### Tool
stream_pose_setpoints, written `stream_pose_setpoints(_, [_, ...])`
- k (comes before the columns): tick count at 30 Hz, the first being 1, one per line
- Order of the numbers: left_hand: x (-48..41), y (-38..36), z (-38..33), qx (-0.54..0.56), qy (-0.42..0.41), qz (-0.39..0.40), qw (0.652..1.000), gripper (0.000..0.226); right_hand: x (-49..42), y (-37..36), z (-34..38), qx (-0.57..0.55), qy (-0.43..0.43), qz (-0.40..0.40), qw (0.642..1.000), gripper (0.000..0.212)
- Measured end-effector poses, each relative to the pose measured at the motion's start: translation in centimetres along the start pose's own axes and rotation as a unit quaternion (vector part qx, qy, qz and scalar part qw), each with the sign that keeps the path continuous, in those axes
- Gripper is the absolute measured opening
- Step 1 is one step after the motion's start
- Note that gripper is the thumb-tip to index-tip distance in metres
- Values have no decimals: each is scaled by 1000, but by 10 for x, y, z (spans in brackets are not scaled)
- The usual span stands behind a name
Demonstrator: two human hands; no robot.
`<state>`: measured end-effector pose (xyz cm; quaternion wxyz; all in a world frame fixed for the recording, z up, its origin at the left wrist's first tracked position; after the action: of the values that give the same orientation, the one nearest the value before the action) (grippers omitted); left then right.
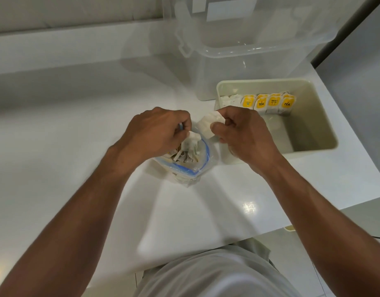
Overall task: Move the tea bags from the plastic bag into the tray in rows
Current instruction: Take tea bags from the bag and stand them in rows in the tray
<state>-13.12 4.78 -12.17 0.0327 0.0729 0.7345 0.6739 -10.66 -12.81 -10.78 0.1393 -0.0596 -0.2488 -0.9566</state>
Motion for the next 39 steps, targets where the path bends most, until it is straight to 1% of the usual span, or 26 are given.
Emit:
stream_pose_setpoints(2, [1,3,4,18,-7,-11,1000,4,-1,-2,-1,-15,-2,2,1000,16])
stream_pose_setpoints(8, [6,14,5,93,-24,-55,994,7,-2,-4,-5,-2,8,-2,1000,19])
stream_pose_setpoints(11, [6,14,5,169,-13,-38,985,5,-3,-4,-6,8,9,2,1000,19])
stream_pose_setpoints(13, [5,13,3,189,-7,-28,981,5,-3,-4,-6,13,10,2,1000,17])
stream_pose_setpoints(17, [3,12,-1,198,-3,11,980,18,-2,-4,-6,-25,11,7,1000,19])
stream_pose_setpoints(20, [3,14,2,191,3,21,981,20,-2,-1,-6,-50,14,13,999,19])
stream_pose_setpoints(24, [4,19,3,192,10,47,980,21,-1,1,-5,-125,-4,39,991,21])
stream_pose_setpoints(25, [5,19,3,199,11,61,978,21,0,1,-4,-135,-6,45,990,20])
stream_pose_setpoints(28, [8,23,2,286,31,90,954,23,1,0,-1,-106,2,53,993,12])
stream_pose_setpoints(33, [10,31,3,301,53,61,950,6,2,-2,0,-99,1,56,994,9])
stream_pose_setpoints(36, [8,26,7,270,62,55,959,14,4,-3,0,-105,-1,61,993,11])
stream_pose_setpoints(37, [8,25,8,266,62,61,960,20,5,-3,2,-119,-1,75,990,11])
stream_pose_setpoints(39, [8,22,9,283,58,81,954,33,7,-7,6,-165,-18,130,978,16])
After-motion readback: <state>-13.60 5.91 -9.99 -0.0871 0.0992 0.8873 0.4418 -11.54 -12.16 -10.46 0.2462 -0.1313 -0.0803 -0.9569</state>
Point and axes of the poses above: each hand's wrist, its own x-axis away from the middle knuckle, its own y-axis out of the back of the hand, z = x × y, the point moved 6 cm from there along -x, towards the middle knuckle, and after that the axes turned 15 degrees about -x, right-handed, at the moved point
